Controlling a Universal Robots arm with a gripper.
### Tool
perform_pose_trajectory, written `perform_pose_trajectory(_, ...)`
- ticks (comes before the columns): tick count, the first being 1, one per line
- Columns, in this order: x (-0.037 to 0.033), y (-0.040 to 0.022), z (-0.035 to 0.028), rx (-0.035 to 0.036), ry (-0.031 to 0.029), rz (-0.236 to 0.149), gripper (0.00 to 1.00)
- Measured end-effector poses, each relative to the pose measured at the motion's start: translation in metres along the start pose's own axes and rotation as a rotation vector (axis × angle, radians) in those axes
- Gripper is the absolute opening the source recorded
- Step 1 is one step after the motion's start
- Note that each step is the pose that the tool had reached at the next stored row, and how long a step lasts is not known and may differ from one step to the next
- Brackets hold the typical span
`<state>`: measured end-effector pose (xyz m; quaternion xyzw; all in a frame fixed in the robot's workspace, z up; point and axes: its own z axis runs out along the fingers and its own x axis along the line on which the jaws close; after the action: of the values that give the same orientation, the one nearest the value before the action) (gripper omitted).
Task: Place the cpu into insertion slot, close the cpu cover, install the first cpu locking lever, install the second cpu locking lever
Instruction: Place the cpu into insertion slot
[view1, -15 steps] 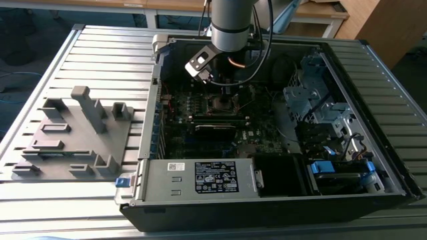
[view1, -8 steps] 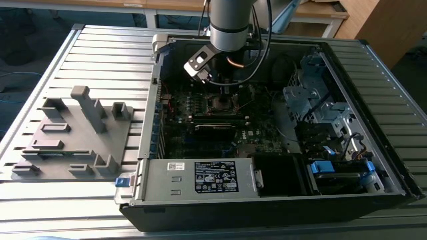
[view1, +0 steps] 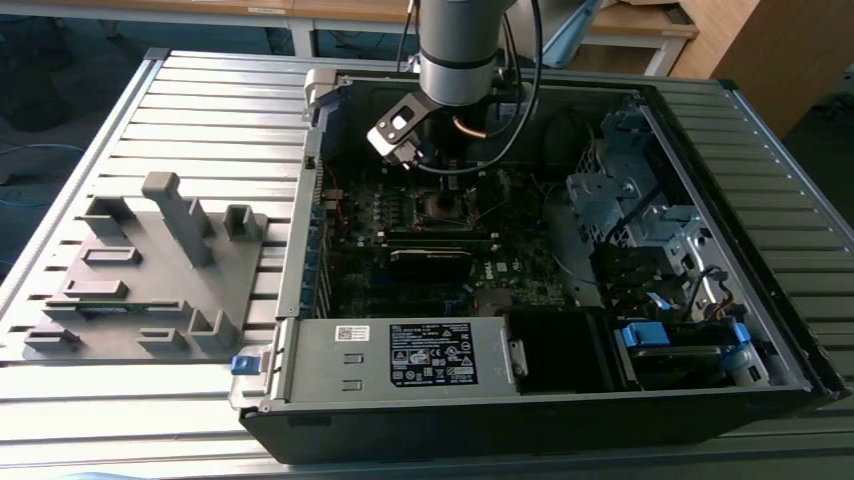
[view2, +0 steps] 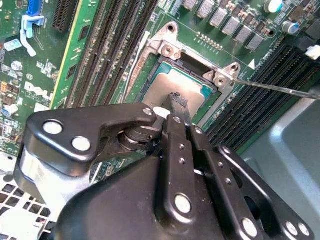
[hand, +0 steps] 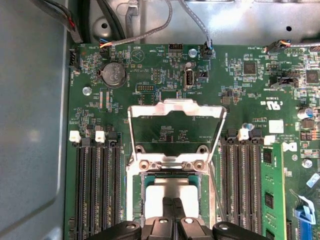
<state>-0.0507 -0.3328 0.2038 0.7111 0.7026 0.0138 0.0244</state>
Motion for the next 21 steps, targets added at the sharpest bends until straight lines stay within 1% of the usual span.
perform_pose_trajectory(7,0.0002,-0.0016,0.0005,-0.0004,0.0012,0.000,0.11)
perform_pose_trajectory(10,0.0003,-0.0018,0.0028,-0.0002,0.0010,0.001,0.11)
perform_pose_trajectory(16,0.0003,-0.0019,0.0041,-0.0002,0.0009,0.001,0.11)
perform_pose_trajectory(18,0.0000,-0.0022,0.0056,0.0009,-0.0008,0.001,0.11)
perform_pose_trajectory(21,0.0002,-0.0021,0.0063,0.0001,0.0005,0.001,0.11)
